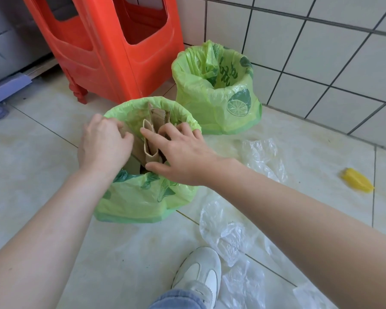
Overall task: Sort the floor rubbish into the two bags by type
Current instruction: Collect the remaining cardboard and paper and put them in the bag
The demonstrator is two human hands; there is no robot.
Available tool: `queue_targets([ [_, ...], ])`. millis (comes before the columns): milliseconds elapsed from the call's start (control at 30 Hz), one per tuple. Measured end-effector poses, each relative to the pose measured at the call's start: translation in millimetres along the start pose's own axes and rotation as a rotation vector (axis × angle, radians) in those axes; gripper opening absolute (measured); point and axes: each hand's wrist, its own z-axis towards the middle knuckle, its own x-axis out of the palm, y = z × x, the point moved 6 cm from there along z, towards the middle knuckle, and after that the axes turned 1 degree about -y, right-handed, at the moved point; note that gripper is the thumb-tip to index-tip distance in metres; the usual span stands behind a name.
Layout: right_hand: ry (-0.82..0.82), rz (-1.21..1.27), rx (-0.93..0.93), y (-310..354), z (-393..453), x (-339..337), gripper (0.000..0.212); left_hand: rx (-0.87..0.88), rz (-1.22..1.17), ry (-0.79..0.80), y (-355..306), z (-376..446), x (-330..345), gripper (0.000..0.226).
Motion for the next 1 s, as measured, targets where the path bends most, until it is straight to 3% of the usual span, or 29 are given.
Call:
queue_targets([
  [267,-0.119,0.182,0.070,-30,-37,-27,0.055,0.251,-0.221,-0.127,-62,-24,-14,0.025],
  [500,-0.161,0.307,0.231,-95,-116,-42,0.037,0.473,-0.302,-0.053,-127,-78,7,0.024],
  [900,-0.136,0.496,0.854,-224,-361,17,0.020,0.880,-0.261,0.420,-237,-233,115,0.023],
  [1000,-0.132,0.503,0.982,-246,-414,35,0.019,0.866,-0.259,0.609,-263,-270,147,0.021],
])
